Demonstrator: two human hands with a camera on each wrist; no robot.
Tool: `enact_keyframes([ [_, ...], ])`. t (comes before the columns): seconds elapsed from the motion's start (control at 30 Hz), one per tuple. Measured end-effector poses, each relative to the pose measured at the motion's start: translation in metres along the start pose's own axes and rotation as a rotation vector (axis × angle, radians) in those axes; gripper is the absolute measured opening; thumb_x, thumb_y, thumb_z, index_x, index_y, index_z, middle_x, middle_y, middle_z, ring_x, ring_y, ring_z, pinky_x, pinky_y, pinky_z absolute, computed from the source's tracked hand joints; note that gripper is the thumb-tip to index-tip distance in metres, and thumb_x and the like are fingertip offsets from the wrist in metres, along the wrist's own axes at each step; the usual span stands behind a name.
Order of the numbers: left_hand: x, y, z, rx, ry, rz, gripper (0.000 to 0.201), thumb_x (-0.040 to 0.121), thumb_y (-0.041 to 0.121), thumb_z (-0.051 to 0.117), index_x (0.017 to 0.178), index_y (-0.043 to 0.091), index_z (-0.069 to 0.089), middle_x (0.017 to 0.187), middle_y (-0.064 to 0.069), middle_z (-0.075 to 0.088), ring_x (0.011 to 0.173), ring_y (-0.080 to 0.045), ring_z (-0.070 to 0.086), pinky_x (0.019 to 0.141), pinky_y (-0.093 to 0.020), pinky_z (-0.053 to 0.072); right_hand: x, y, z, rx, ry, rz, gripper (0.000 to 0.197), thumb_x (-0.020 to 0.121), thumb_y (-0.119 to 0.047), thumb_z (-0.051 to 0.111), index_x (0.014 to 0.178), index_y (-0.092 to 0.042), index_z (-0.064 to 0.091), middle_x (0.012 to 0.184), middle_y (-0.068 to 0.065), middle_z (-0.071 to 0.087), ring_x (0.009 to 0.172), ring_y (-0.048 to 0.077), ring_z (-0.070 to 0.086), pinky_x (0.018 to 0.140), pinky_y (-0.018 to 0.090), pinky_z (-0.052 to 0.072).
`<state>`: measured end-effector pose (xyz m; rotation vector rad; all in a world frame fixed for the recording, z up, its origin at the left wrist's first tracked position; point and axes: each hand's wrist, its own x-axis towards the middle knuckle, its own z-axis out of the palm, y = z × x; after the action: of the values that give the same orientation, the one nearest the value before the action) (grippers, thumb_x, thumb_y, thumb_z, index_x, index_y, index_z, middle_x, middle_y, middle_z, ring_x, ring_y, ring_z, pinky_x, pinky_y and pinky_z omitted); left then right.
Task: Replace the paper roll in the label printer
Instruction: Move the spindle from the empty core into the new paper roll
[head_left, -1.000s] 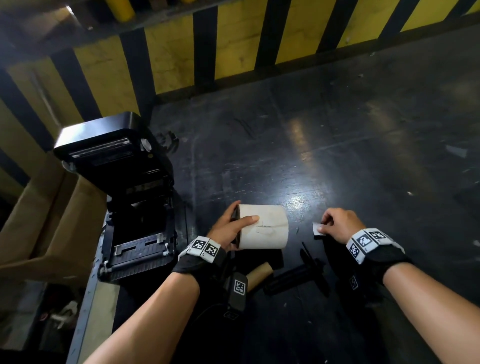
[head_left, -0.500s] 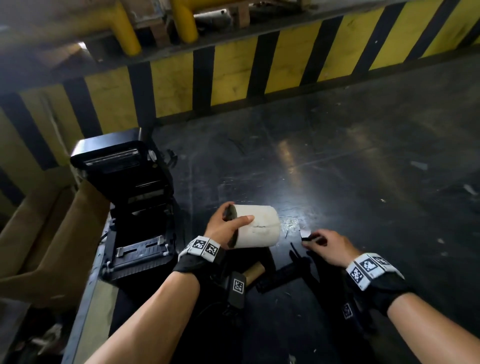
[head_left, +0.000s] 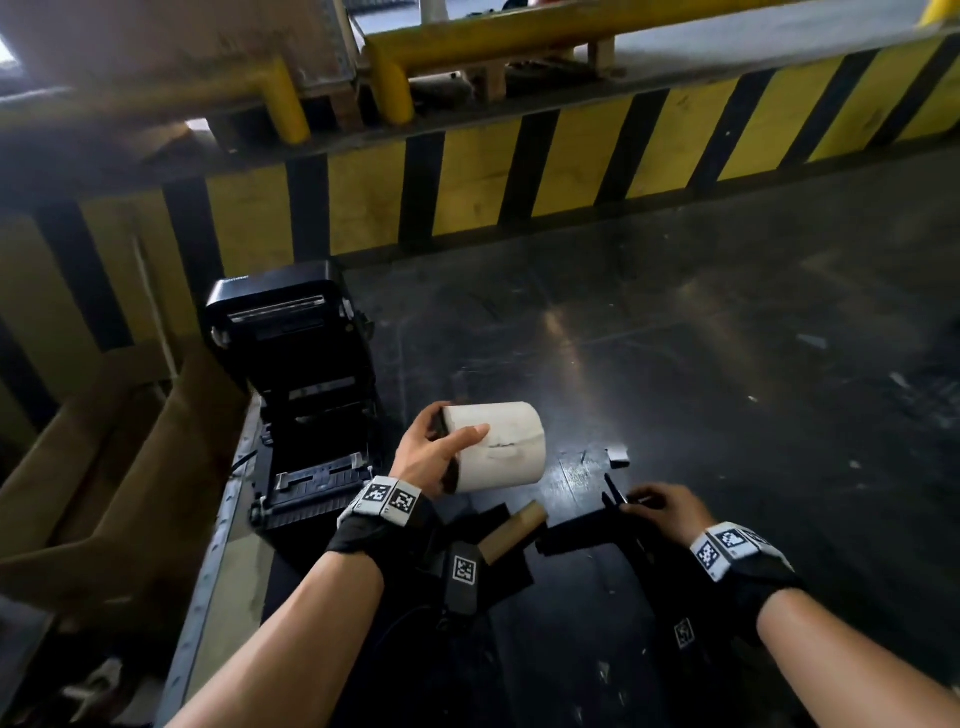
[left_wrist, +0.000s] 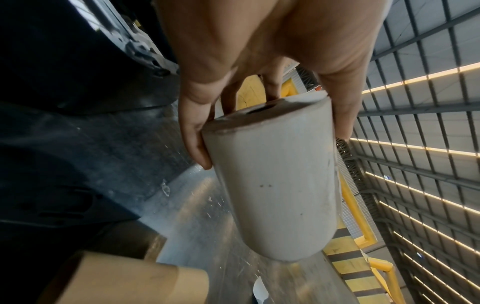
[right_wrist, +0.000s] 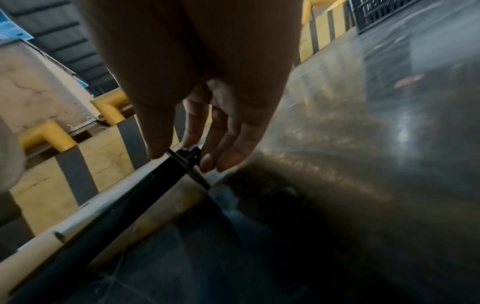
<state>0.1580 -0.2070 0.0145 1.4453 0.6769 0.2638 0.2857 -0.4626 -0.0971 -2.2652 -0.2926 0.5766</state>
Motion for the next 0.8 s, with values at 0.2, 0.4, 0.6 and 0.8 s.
enact_keyframes([
  [0.2,-0.009,0.001,-0.021,-0.054,-0.033,0.039,0.025,0.076,0.012,0.073,0.091,0.026,0.058,0.093,-0.001,0.062,0.082,-0.019,0.062,0.065,-0.033,0.056,-0.031,-0.008,-0.023,-0.030,0.195,-0.062,0.022,0.071,-0.022,0.077,0.090,-0.011,0.072,0.093,0.011,0.074,0.087,0.023,0.066,0.076,0.024,0.043],
  [0.4,-0.007,0.011,-0.042,-0.141,-0.089,0.035,0.035,0.073,0.013,0.075,0.101,0.026,0.059,0.100,-0.007,0.063,0.083,-0.022,0.064,0.067,-0.035,0.055,-0.050,-0.049,-0.059,0.047,0.406,-0.164,0.023,0.071,-0.023,0.077,0.091,-0.012,0.071,0.092,0.012,0.073,0.090,0.026,0.067,0.083,0.033,0.049],
  [0.6,-0.001,0.020,-0.059,-0.249,-0.182,0.043,0.037,0.078,0.011,0.069,0.110,0.026,0.058,0.091,-0.001,0.067,0.074,-0.018,0.067,0.068,-0.037,0.053,-0.048,-0.101,-0.055,0.348,0.512,-0.278,0.011,0.068,-0.036,0.076,0.074,-0.033,0.067,0.085,0.005,0.071,0.090,0.030,0.068,0.087,0.038,0.054],
  [0.8,-0.002,0.020,-0.079,-0.332,-0.235,0.005,0.059,0.068,0.020,0.074,0.122,0.027,0.053,0.109,-0.002,0.062,0.081,-0.021,0.063,0.057,-0.033,0.054,-0.062,-0.132,-0.022,0.506,0.513,-0.355,0.009,0.073,-0.028,0.074,0.076,-0.031,0.067,0.085,0.005,0.071,0.083,0.022,0.067,0.084,0.041,0.055],
])
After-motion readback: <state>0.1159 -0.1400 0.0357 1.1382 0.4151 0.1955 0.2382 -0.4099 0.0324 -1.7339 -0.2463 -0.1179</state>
